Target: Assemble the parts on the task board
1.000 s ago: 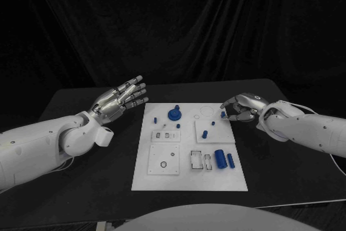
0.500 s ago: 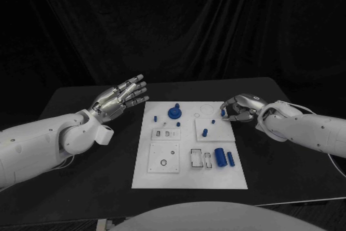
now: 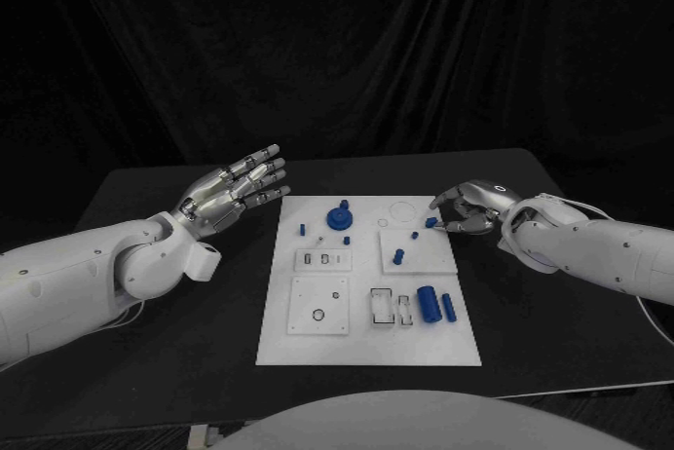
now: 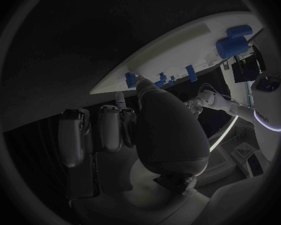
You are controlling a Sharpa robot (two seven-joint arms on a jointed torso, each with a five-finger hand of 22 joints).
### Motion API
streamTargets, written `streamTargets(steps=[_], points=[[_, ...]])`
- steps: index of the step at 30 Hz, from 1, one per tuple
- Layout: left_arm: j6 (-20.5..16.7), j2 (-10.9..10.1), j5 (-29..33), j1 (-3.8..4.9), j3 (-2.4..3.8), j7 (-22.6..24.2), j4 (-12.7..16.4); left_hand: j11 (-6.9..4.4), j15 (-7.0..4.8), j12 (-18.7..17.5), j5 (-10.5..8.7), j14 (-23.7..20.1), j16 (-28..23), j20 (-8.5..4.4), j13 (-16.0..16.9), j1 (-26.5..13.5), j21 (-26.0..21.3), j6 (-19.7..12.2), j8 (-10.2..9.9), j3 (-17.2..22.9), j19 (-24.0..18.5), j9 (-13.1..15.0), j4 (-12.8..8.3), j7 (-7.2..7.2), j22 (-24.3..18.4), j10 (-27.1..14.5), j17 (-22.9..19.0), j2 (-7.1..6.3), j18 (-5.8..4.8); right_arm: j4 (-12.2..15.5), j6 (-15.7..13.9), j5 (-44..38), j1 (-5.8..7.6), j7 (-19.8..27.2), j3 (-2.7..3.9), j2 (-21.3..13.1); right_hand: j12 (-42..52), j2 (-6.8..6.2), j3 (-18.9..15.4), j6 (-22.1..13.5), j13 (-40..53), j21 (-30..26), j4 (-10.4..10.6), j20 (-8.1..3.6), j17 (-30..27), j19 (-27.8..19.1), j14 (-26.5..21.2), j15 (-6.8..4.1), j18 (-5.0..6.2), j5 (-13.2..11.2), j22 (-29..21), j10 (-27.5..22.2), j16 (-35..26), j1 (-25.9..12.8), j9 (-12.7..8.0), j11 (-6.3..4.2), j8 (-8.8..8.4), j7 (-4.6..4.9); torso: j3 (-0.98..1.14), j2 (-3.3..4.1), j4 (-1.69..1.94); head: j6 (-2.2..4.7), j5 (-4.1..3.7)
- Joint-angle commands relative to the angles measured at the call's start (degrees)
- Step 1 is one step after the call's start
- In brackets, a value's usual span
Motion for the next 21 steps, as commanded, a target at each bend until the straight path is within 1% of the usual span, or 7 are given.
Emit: streamTargets(steps=[1, 9, 12, 14, 16, 19, 21], points=[[0.69, 0.05, 0.24, -0.08, 0.07, 0.4, 0.15, 0.25, -0.05, 0.32, 0.36, -0.32, 0.24, -0.11, 0.03, 0.6, 0.27, 0.28, 0.26, 0.42, -0.34, 0.09, 0.07, 0.07, 0.05, -0.07, 0.0, -0.01, 0.43, -0.16, -0.61, 0.01, -0.17, -0.92, 0.02, 0.11, -0.32, 0.1, 0.25, -0.34, 5.81, -0.21, -0.05, 0.01, 2.01, 3.78, 3.69, -0.14, 0.26, 0.15, 13.53, 3.24, -0.24, 0.64, -0.03, -0.5, 0.42, -0.33, 0.0, -0.02, 0.01, 0.05, -0.02], [0.58, -0.1, 0.24, -0.08, 0.07, 0.17, 0.21, 0.21, -0.07, 0.32, 0.94, -0.3, 0.3, -0.11, 0.03, 1.2, 0.29, 0.39, 0.3, 0.6, -0.33, 0.11, -0.14, 0.23, 0.05, -0.07, 0.01, -0.11, 0.44, -0.27, -0.72, 0.01, -0.19, -0.92, 0.02, 0.24, -0.35, 0.19, 0.16, -0.51, 5.76, -0.26, 0.01, -0.21, 1.86, 3.76, 3.67, -0.38, 0.27, -0.34, 13.51, 3.21, -0.31, 0.61, -0.02, -0.77, 0.62, -0.58, 0.0, -0.06, 0.01, -0.02, -0.02], [0.6, -0.09, 0.24, -0.08, 0.07, 0.12, 0.22, 0.2, -0.06, 0.34, 1.16, -0.3, 0.31, -0.11, 0.03, 1.53, 0.31, 0.56, 0.35, 0.7, -0.31, 0.14, -0.31, 0.4, 0.05, -0.06, 0.01, -0.17, 0.44, -0.23, -0.57, 0.01, -0.2, -0.91, 0.02, 0.2, -0.39, 0.1, -0.23, -0.64, 5.68, -0.36, 0.25, -0.34, 1.71, 3.73, 3.65, -0.36, 0.28, -2.0, 13.49, 3.17, -0.3, 0.35, 0.05, -0.57, 1.1, -0.18, -0.01, -0.07, 0.03, -0.03, -0.07], [0.63, -0.08, 0.24, -0.09, 0.07, 0.09, 0.21, 0.19, -0.06, 0.33, 1.21, -0.29, 0.32, -0.11, 0.03, 1.61, 0.31, 0.59, 0.36, 0.73, -0.31, 0.14, -0.35, 0.45, 0.06, -0.06, 0.01, -0.17, 0.44, -0.21, -0.44, 0.01, -0.2, -0.86, 0.02, 0.18, -0.45, 0.22, -0.15, -0.36, 5.6, -0.48, 0.12, -0.32, 1.65, 3.67, 3.64, -0.29, 0.31, -1.85, 13.45, 3.13, -0.31, 0.64, 0.16, -0.5, 1.47, -0.08, -0.01, -0.07, 0.02, -0.03, -0.07], [0.66, -0.06, 0.24, -0.09, 0.07, 0.07, 0.2, 0.19, -0.05, 0.34, 1.32, -0.29, 0.31, -0.11, 0.03, 1.76, 0.31, 0.67, 0.38, 0.78, -0.31, 0.16, -0.42, 0.54, 0.05, -0.06, 0.01, -0.18, 0.44, -0.2, -0.23, 0.01, -0.2, -0.83, 0.02, 0.16, -0.47, 0.42, 0.14, 0.33, 5.55, -0.5, -0.39, -0.28, 1.42, 3.68, 3.59, -0.21, 0.3, 0.98, 13.46, 3.07, -0.37, 1.56, 0.47, -0.42, 2.46, 0.03, -0.02, -0.09, 0.01, -0.04, -0.06], [0.73, -0.04, 0.24, -0.09, 0.07, 0.02, 0.19, 0.2, -0.02, 0.31, 1.5, -0.28, 0.35, -0.11, 0.03, 1.99, 0.32, 0.71, 0.4, 0.87, -0.3, 0.16, -0.55, 0.64, 0.06, -0.06, 0.02, -0.19, 0.44, -0.22, 0.15, 0.01, -0.2, -0.8, 0.02, 0.18, -0.51, 0.59, 0.43, 0.96, 5.47, -0.57, -0.83, -0.22, 1.25, 3.66, 3.56, -0.14, 0.32, 3.89, 13.44, 3.01, -0.37, 2.17, 0.78, -0.32, 3.37, 0.17, -0.01, -0.1, 0.01, -0.11, -0.09], [0.75, -0.03, 0.24, -0.09, 0.07, 0.0, 0.19, 0.17, 0.01, 0.34, 1.74, -0.27, 0.38, -0.1, 0.03, 2.28, 0.34, 0.8, 0.43, 0.99, -0.29, 0.18, -0.71, 0.77, 0.06, -0.05, 0.02, -0.21, 0.44, -0.23, 0.35, 0.01, -0.2, -0.77, 0.02, 0.21, -0.61, 0.81, 1.04, 2.77, 5.32, -0.64, -1.45, -0.21, 1.04, 3.65, 3.5, -0.14, 0.33, 7.91, 13.43, 2.91, -0.39, 2.87, 1.32, -0.37, 4.88, 0.1, 0.0, -0.08, 0.02, -0.11, -0.11]])
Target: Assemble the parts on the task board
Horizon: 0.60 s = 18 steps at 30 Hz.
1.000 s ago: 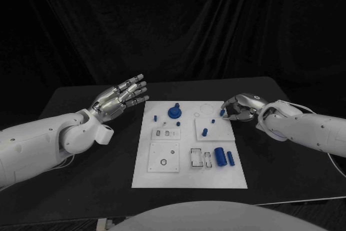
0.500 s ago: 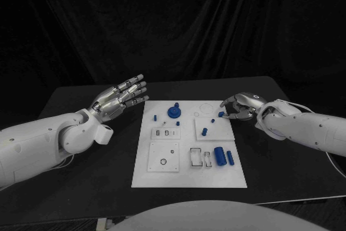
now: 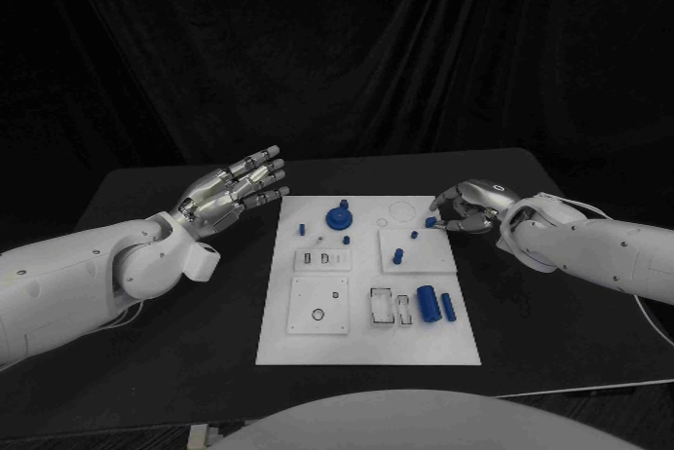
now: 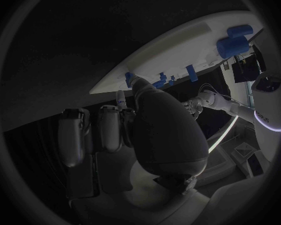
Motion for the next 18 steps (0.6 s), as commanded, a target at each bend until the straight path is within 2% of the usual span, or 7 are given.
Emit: streamTargets(steps=[1, 4, 8, 18], points=[[0.68, 0.09, 0.24, -0.08, 0.07, 0.46, 0.13, 0.19, 0.01, 0.35, 0.44, -0.26, 0.38, -0.1, 0.03, 0.7, 0.34, 0.23, 0.22, 0.33, -0.28, 0.07, -0.07, 0.2, 0.06, -0.04, 0.02, -0.13, 0.44, -0.03, 0.41, -0.03, -0.16, -0.73, 0.02, 0.0, -0.39, 0.21, 0.62, 2.2, 5.29, -0.37, -0.98, -0.24, 0.97, 3.63, 3.48, -0.14, 0.34, 4.9, 13.43, 2.86, -0.32, 1.07, 0.66, 0.01, 1.78, -0.09, 0.0, 0.01, 0.02, -0.02, -0.04], [0.66, 0.07, 0.24, -0.09, 0.07, 0.47, 0.13, 0.2, 0.02, 0.34, 0.68, -0.25, 0.42, -0.1, 0.03, 0.86, 0.36, 0.28, 0.24, 0.41, -0.27, 0.08, -0.16, 0.24, 0.06, -0.04, 0.03, -0.13, 0.44, -0.07, 0.55, -0.03, -0.16, -0.61, 0.02, 0.08, -0.43, 0.33, 1.11, 3.14, 5.22, -0.43, -1.42, -0.25, 0.79, 3.61, 3.43, -0.21, 0.36, 6.64, 13.42, 2.81, -0.37, 1.42, 1.0, -0.05, 2.55, -0.23, -0.01, 0.01, 0.01, -0.01, -0.02], [0.67, 0.07, 0.24, -0.09, 0.07, 0.49, 0.14, 0.2, 0.03, 0.37, 0.92, -0.24, 0.44, -0.1, 0.04, 1.0, 0.38, 0.31, 0.25, 0.47, -0.25, 0.08, -0.24, 0.28, 0.07, -0.03, 0.03, -0.14, 0.45, -0.12, 0.66, -0.03, -0.17, -0.44, 0.02, 0.21, -0.45, 0.5, 1.63, 4.2, 5.18, -0.46, -1.91, -0.29, 0.75, 3.6, 3.42, -0.31, 0.36, 7.7, 13.41, 2.78, -0.3, 1.75, 1.33, -0.15, 3.32, -0.43, -0.01, 0.02, -0.01, -0.06, 0.04], [0.67, 0.07, 0.24, -0.1, 0.07, 0.53, 0.13, 0.39, 0.0, 0.63, 1.37, -0.24, 0.44, -0.1, 0.07, 1.34, 0.39, 0.29, 0.26, 0.63, -0.24, 0.07, -0.46, 0.31, 0.07, 0.03, 0.03, -0.16, 0.44, -0.29, 0.9, -0.03, -0.2, -0.13, 0.02, 0.69, -0.48, 0.57, 1.92, 5.03, 5.12, -0.46, -2.28, -0.35, 0.69, 3.61, 3.4, -0.39, 0.36, 7.72, 13.42, 2.75, -0.28, 1.92, 1.57, -0.26, 3.87, -0.58, 0.02, -0.01, 0.03, -0.31, 0.19]])
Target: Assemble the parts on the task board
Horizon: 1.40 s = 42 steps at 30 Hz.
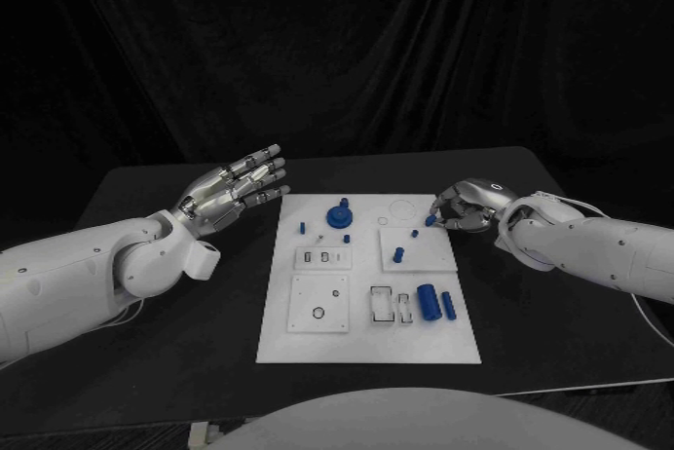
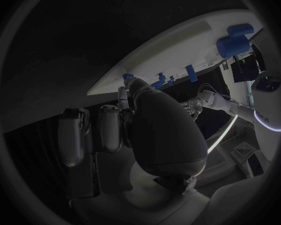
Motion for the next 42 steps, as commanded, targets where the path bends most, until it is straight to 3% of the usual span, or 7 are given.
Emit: streamTargets(steps=[1, 6, 12, 20, 26, 35, 42], points=[[0.6, 0.06, 0.24, -0.09, 0.07, 0.65, 0.14, 0.43, -0.01, 0.38, 0.37, -0.24, 0.22, -0.1, 0.08, 0.64, 0.4, 0.09, 0.25, 0.34, -0.23, 0.08, -0.18, 0.12, 0.07, 0.05, 0.03, 0.13, 0.44, -0.1, 0.58, -0.04, -0.17, -0.22, 0.01, 0.14, -0.21, -0.16, 0.04, 0.42, 5.17, -0.21, -0.44, -0.36, 0.69, 3.62, 3.4, -0.4, 0.35, -0.02, 13.43, 2.77, -0.13, 0.63, 0.08, -0.27, 0.37, -0.02, 0.0, -0.01, 0.01, -0.02, 0.09], [0.59, 0.05, 0.24, -0.09, 0.07, 0.59, 0.13, 0.53, -0.03, 0.42, 0.54, -0.23, 0.24, -0.1, 0.08, 0.79, 0.4, 0.06, 0.25, 0.41, -0.23, 0.07, -0.29, 0.13, 0.07, 0.07, 0.03, 0.1, 0.44, -0.21, 0.73, -0.04, -0.19, -0.25, 0.01, 0.33, -0.32, -0.47, 0.02, -0.88, 5.01, -0.26, -0.67, -0.37, 0.56, 3.61, 3.38, -0.35, 0.36, -2.07, 13.42, 2.73, -0.11, 0.23, -0.14, -0.12, -0.17, 0.25, 0.0, 0.0, 0.03, -0.02, 0.1], [0.63, 0.06, 0.24, -0.11, 0.07, 0.41, 0.12, 0.64, -0.06, 0.5, 0.78, -0.24, 0.2, -0.1, 0.09, 0.99, 0.38, 0.07, 0.25, 0.53, -0.25, 0.08, -0.45, 0.24, 0.06, 0.09, 0.03, 0.1, 0.43, -0.23, 0.68, -0.04, -0.21, -0.11, 0.02, 0.43, -0.5, -0.86, 0.51, -6.78, 4.73, -0.41, -1.01, -0.2, 0.31, 3.55, 3.31, -0.18, 0.39, -3.76, 13.38, 2.65, -0.07, 0.09, -1.95, 0.01, -3.25, 0.3, 0.0, -0.01, 0.01, -0.02, 0.19], [0.62, 0.08, 0.24, -0.14, 0.07, 0.33, 0.11, 0.72, -0.09, 0.5, 1.01, -0.25, 0.18, -0.1, 0.09, 1.21, 0.39, 0.12, 0.27, 0.68, -0.25, 0.08, -0.64, 0.52, 0.06, 0.1, 0.02, 0.1, 0.42, -0.22, 0.81, -0.03, -0.22, 0.59, 0.02, 0.57, -0.57, -0.85, 0.86, -7.48, 4.65, -0.41, -1.39, -0.3, 0.22, 3.56, 3.28, -0.37, 0.4, -3.93, 13.38, 2.6, -0.08, 0.49, -2.43, -0.32, -3.57, -0.2, 0.01, -0.02, 0.01, -0.02, 0.12], [0.62, 0.05, 0.24, -0.15, 0.07, 0.34, 0.11, 0.75, -0.09, 0.5, 1.13, -0.25, 0.19, -0.1, 0.09, 1.32, 0.4, 0.12, 0.27, 0.75, -0.23, 0.08, -0.73, 0.64, 0.07, 0.11, 0.02, 0.1, 0.42, -0.06, 0.64, -0.03, -0.23, 1.21, 0.02, 0.65, -0.54, -0.45, 1.53, -5.51, 4.64, -0.44, -1.81, -0.59, 0.09, 3.55, 3.23, -0.71, 0.4, -3.72, 13.38, 2.57, -0.06, 0.95, -2.4, -0.75, -2.41, -0.73, 0.0, -0.02, 0.0, -0.02, 0.12], [0.68, 0.04, 0.24, -0.19, 0.07, 0.39, 0.14, 0.75, -0.09, 0.5, 1.13, -0.25, 0.19, -0.1, 0.09, 1.32, 0.4, 0.12, 0.27, 0.75, -0.23, 0.08, -0.73, 0.64, 0.07, 0.11, 0.02, 0.1, 0.42, -0.15, 0.99, -0.03, -0.24, 1.18, 0.02, 0.79, -0.66, 0.88, 3.54, 2.36, 4.46, -0.62, -3.92, -0.98, -0.29, 3.46, 3.07, -1.01, 0.44, 3.06, 13.33, 2.37, -0.05, 1.63, -0.12, -1.03, 2.65, -0.92, 0.0, -0.02, 0.0, -0.02, 0.15], [0.79, 0.1, 0.24, -0.24, 0.07, 0.41, 0.13, 0.77, -0.09, 0.49, 1.24, -0.25, 0.2, -0.09, 0.09, 1.4, 0.41, 0.09, 0.27, 0.81, -0.22, 0.08, -0.8, 0.71, 0.07, 0.11, 0.03, 0.11, 0.41, -0.24, 1.42, -0.03, -0.24, 0.98, 0.02, 0.93, -0.71, 1.11, 3.67, 3.93, 4.37, -0.65, -4.74, -0.94, -0.38, 3.44, 3.03, -0.94, 0.44, 3.37, 13.32, 2.32, -0.01, 1.19, 0.98, -0.92, 4.07, -0.75, 0.01, -0.05, 0.02, -0.02, 0.18]])
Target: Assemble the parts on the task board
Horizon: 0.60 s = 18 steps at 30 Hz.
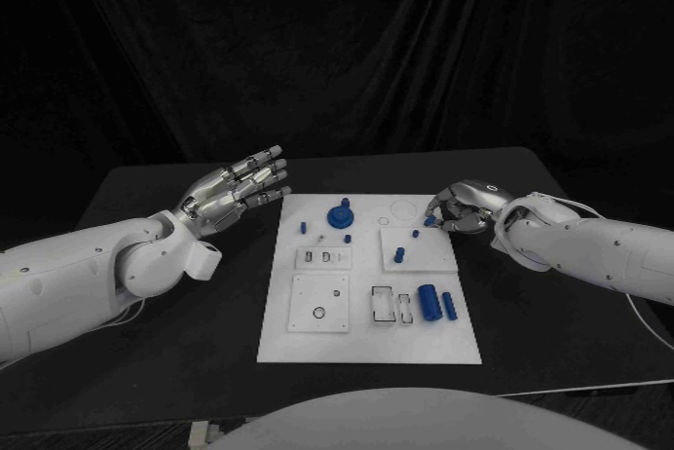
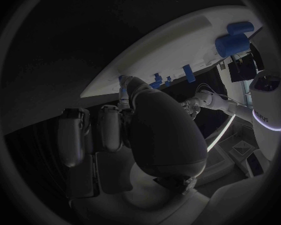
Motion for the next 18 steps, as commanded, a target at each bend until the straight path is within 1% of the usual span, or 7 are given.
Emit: streamTargets(steps=[1, 5, 7, 13, 16, 18], points=[[0.71, 0.11, 0.24, -0.11, 0.07, 0.69, 0.12, 0.4, -0.09, 0.29, 0.19, -0.25, 0.2, -0.1, 0.08, 0.49, 0.19, 0.09, 0.27, 0.1, -0.22, 0.04, -0.09, 0.3, 0.07, 0.16, 0.03, 0.1, 0.41, -0.04, 0.8, -0.08, -0.15, 0.06, -0.02, 0.08, -0.26, 0.82, 0.08, 0.96, 4.42, -0.29, -0.68, -0.49, -0.09, 3.4, 3.19, -0.32, 0.45, 0.19, 13.27, 2.2, 0.0, -0.42, 0.8, -0.17, 0.92, 0.13, 0.0, -0.01, 0.01, -0.01, 0.01], [0.72, 0.09, 0.24, -0.15, 0.07, 0.68, 0.1, 0.4, -0.09, 0.29, 0.19, -0.25, 0.2, -0.1, 0.08, 0.49, 0.19, 0.09, 0.27, 0.1, -0.22, 0.04, -0.09, 0.3, 0.07, 0.16, 0.03, 0.1, 0.41, 0.0, 0.47, -0.08, -0.15, 0.22, -0.02, 0.07, -0.28, 1.0, 0.07, 1.5, 4.39, -0.28, -1.04, -0.46, -0.08, 3.4, 3.18, -0.29, 0.45, 0.12, 13.27, 2.19, 0.05, -0.59, 1.4, -0.12, 1.59, 0.14, 0.0, 0.0, -0.01, -0.01, 0.04], [0.74, 0.05, 0.24, -0.17, 0.07, 0.67, 0.09, 0.42, -0.07, 0.27, 0.25, -0.24, 0.21, -0.09, 0.08, 0.54, 0.21, 0.07, 0.26, 0.15, -0.2, 0.04, -0.13, 0.33, 0.07, 0.16, 0.03, 0.12, 0.41, 0.15, -0.26, 0.44, -0.15, 0.55, -0.02, -0.03, -0.24, 1.14, 0.07, 1.76, 4.43, -0.3, -1.24, -0.44, -0.1, 3.39, 3.18, -0.28, 0.46, 0.01, 13.27, 2.21, 0.06, -0.64, 1.74, -0.11, 1.94, 0.15, 0.0, 0.01, 0.0, -0.01, 0.14], [0.81, 0.03, 0.24, -0.21, 0.07, 0.63, 0.04, 0.42, -0.07, 0.27, 0.25, -0.24, 0.21, -0.09, 0.08, 0.54, 0.21, 0.07, 0.26, 0.15, -0.2, 0.04, -0.13, 0.33, 0.07, 0.16, 0.03, 0.12, 0.41, 0.86, -1.45, 1.89, -0.09, 0.94, 0.0, -0.54, -0.29, 1.22, -0.08, 1.86, 4.35, -0.3, -1.41, -0.42, -0.01, 3.39, 3.2, -0.25, 0.46, -0.52, 13.27, 2.2, 0.17, -0.92, 2.2, -0.06, 2.32, 0.22, 0.0, 0.0, -0.01, -0.01, 0.27], [0.84, 0.03, 0.24, -0.23, 0.07, 0.57, -0.02, 0.42, -0.07, 0.27, 0.25, -0.24, 0.21, -0.09, 0.08, 0.54, 0.21, 0.07, 0.26, 0.15, -0.2, 0.04, -0.13, 0.33, 0.07, 0.16, 0.03, 0.12, 0.41, 1.53, -1.7, 2.24, 0.24, 0.95, 0.01, -0.84, -0.33, 1.23, -0.29, 1.7, 4.29, -0.34, -1.42, -0.39, -0.06, 3.37, 3.2, -0.22, 0.47, -1.02, 13.25, 2.19, 0.16, -1.27, 2.49, -0.01, 2.47, 0.27, -0.01, -0.01, -0.02, -0.01, 0.34], [0.85, 0.06, 0.24, -0.24, 0.07, 0.56, -0.06, 0.44, -0.05, 0.29, 0.28, -0.24, 0.23, -0.09, 0.08, 0.59, 0.23, 0.1, 0.27, 0.2, -0.17, 0.04, -0.16, 0.36, 0.08, 0.16, 0.03, 0.14, 0.41, 1.99, -1.35, 2.36, 0.77, 0.89, 0.01, -0.92, -0.34, 1.23, -0.3, 1.7, 4.28, -0.35, -1.43, -0.39, -0.06, 3.37, 3.2, -0.21, 0.47, -1.06, 13.25, 2.19, 0.17, -1.3, 2.51, -0.01, 2.48, 0.27, -0.01, -0.05, -0.05, -0.01, 0.48]])
